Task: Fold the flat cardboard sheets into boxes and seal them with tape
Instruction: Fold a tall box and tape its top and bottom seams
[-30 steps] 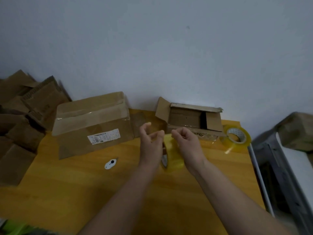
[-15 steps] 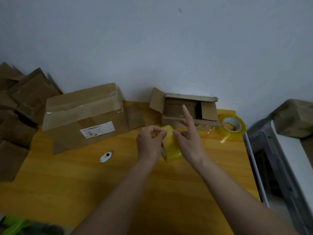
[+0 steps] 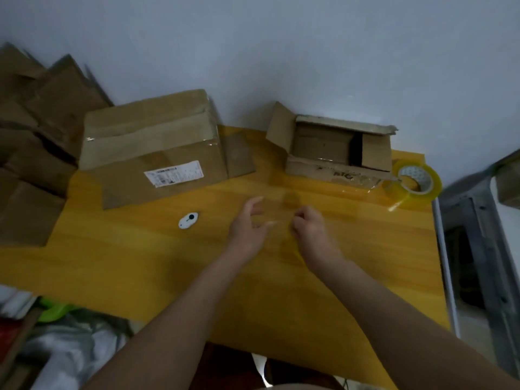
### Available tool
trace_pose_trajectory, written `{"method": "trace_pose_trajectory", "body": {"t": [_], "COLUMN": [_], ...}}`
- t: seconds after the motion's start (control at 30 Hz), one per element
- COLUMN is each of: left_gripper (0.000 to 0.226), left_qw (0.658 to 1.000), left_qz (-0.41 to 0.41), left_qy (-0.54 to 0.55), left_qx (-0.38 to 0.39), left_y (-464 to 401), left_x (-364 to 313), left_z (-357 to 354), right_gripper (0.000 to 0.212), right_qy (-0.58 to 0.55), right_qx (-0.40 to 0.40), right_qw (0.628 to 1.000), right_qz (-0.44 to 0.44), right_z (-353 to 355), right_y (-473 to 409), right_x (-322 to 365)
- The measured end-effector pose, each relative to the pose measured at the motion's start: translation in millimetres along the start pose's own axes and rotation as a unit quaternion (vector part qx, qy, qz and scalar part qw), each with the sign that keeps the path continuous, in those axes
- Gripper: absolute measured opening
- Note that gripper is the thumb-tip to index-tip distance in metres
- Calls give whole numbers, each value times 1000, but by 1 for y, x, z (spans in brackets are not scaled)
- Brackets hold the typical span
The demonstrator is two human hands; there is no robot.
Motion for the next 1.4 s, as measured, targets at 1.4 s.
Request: {"method": "trace_pose_trajectory", "body": {"t": [1.4], "left_gripper": [53], "left_qw": [983], "left_qz": [12], "left_qy": [164], "left_qx": [-76], "left_y": [-187], "left_x": [63], "left_z": [362], "right_gripper": [57], "right_qy": [-297], "right_qx": [-126], "right_qw": [897], "right_qz": [-302], "right_z": [-73], "right_y": [-200], "right_x": [179]}}
Point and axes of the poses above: each hand's wrist, its own y-axis away from the middle knuckle, its own z-axis out of the back of the hand, x = y × z, the point moved 8 cm from there along -y, towards the middle knuckle, and after that the axes turned 3 degrees about -x, right-handed, at the moved point
